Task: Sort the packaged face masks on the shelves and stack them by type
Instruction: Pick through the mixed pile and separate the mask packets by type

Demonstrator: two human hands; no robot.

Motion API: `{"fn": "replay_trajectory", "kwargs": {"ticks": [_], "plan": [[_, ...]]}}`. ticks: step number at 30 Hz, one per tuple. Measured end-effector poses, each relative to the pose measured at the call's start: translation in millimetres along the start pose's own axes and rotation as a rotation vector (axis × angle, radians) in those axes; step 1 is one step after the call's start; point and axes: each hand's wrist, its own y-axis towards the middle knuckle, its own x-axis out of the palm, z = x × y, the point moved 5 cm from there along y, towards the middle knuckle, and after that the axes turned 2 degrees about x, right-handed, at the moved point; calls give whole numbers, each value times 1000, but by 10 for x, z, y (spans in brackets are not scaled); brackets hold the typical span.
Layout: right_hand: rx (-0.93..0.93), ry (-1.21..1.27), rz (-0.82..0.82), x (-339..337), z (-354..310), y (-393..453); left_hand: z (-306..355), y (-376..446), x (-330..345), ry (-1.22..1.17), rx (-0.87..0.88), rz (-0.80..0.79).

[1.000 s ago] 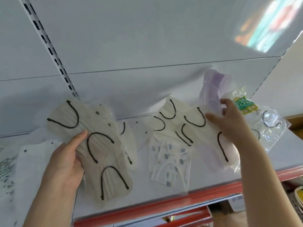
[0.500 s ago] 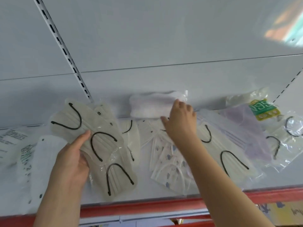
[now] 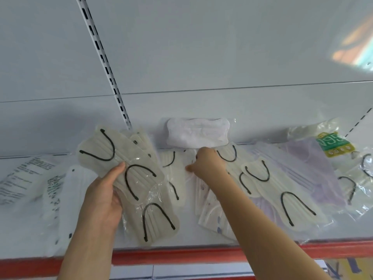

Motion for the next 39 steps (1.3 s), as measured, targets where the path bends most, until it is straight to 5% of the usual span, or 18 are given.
{"fn": "replay_trajectory", "kwargs": {"ticks": [3, 6, 9, 12, 16, 23, 28, 32, 36, 39], "plan": [[-46, 364, 99, -268, 125, -38, 28, 9, -42, -4, 1, -16], [-61, 636, 431, -831, 315, -276, 67, 31, -77, -8, 2, -23], [-241, 505, 747, -1319, 291, -773, 110, 56, -61, -17, 20, -37], [-450, 233, 793, -1151, 156, -1149, 153, 102, -52, -21, 40, -33], [-560, 15, 653, -351, 86, -1244, 261, 208, -137, -18, 77, 9], [-524, -41, 19, 112, 364, -1171, 408, 294, -303, -55, 85, 57], [-668, 218, 250, -203, 156, -1358, 399, 297, -345, -61, 88, 55], [-622, -91, 316, -231, 346, -1274, 436, 271, -395, -49, 110, 72], [-291, -364, 76, -453, 800, -1133, 421, 254, -396, -49, 125, 57], [-372, -409, -178, -262, 532, -1305, 360, 215, -308, -51, 95, -9]]}}
